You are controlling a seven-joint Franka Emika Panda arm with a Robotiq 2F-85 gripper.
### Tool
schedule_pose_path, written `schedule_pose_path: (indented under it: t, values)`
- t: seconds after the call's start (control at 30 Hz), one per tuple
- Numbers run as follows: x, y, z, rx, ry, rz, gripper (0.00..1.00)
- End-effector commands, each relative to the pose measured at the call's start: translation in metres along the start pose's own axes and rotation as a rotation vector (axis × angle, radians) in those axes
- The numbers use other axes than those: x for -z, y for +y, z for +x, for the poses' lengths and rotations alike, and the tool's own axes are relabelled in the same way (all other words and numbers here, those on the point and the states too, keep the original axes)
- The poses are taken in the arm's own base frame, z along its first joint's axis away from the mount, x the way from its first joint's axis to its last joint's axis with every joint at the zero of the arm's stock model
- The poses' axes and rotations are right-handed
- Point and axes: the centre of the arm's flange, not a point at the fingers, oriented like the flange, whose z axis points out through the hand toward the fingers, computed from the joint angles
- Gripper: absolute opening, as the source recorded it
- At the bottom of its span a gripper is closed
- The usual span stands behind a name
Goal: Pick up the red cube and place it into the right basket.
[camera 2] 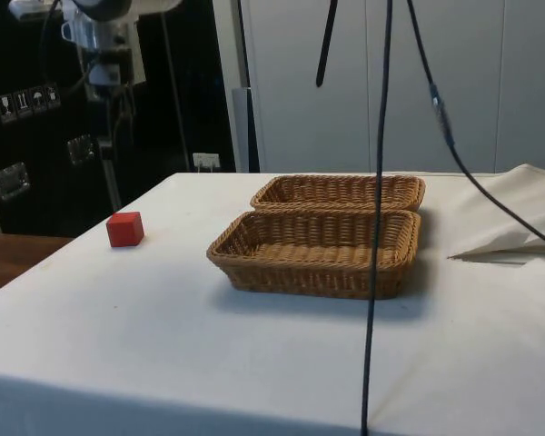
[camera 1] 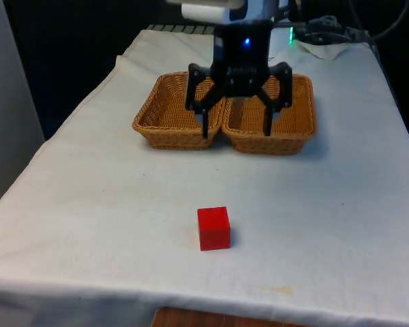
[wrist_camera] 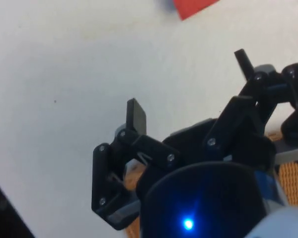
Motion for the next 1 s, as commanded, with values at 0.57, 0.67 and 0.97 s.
schedule_pose_path:
  t: [0.57, 0.67, 0.97]
  values:
    - [-0.061, 0.039, 0.006, -0.016, 0.046, 0.027, 1.00]
    - [-0.062, 0.039, 0.008, -0.021, 0.056, 0.040, 1.00]
    - [-0.079, 0.037, 0.010, -0.029, 0.080, 0.086, 1.00]
